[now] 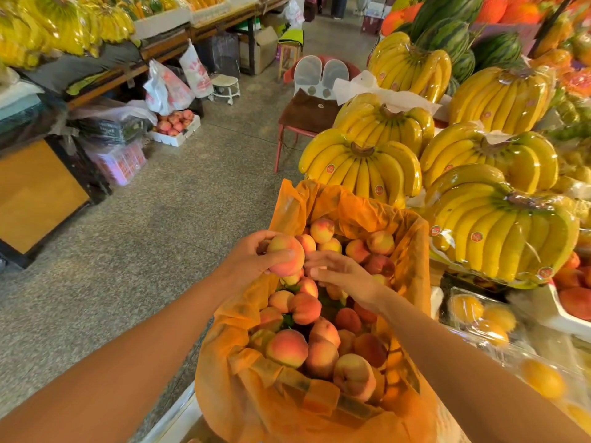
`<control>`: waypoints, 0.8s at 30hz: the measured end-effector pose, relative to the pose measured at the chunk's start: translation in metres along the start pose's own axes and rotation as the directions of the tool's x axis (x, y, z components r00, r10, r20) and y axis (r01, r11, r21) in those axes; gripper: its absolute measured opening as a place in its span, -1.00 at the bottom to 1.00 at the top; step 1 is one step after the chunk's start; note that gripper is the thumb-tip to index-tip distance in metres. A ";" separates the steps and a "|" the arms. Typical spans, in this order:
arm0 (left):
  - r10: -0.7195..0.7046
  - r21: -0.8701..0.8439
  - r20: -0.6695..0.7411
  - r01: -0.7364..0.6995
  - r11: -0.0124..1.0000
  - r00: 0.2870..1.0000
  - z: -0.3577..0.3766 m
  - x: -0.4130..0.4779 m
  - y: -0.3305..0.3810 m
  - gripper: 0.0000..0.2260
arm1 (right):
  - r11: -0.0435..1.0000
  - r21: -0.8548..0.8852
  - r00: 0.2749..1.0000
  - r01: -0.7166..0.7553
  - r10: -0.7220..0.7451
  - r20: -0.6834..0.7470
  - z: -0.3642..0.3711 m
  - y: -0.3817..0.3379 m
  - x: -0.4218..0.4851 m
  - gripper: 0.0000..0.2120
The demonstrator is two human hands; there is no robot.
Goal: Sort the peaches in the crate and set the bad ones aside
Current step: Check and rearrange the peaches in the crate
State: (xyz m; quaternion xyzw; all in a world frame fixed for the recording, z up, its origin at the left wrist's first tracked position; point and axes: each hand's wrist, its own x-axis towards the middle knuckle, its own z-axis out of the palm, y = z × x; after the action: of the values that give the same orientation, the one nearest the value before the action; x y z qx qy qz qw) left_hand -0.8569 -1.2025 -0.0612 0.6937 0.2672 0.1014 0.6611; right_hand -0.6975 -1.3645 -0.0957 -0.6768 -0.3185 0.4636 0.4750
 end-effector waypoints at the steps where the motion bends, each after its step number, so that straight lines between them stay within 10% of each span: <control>1: 0.006 0.013 0.001 -0.006 1.000 1.000 0.003 0.002 0.001 -0.35 | 0.997 0.060 0.999 0.043 -0.044 0.021 -0.002 -0.008 -0.002 -0.48; 9: -0.069 0.064 0.055 0.066 0.996 0.996 0.031 0.010 0.003 -0.37 | 0.966 -0.155 0.978 0.206 -0.206 0.019 0.001 -0.036 -0.016 -0.44; 14: 0.031 0.220 0.001 -0.030 0.975 1.000 0.021 0.007 0.008 -0.73 | 0.916 -0.400 0.999 0.038 -0.027 0.033 -0.023 -0.013 -0.019 -0.42; 24: 0.135 0.450 0.012 -0.126 0.884 0.991 -0.003 -0.005 -0.008 -0.63 | 0.759 -0.649 0.981 0.052 0.084 0.177 0.013 0.017 -0.005 -0.37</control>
State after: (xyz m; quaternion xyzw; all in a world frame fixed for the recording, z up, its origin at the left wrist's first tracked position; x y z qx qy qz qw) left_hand -0.8640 -1.2027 -0.0680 0.8430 0.2428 0.0878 0.4719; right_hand -0.7116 -1.3700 -0.1113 -0.7534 -0.4985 0.3924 0.1731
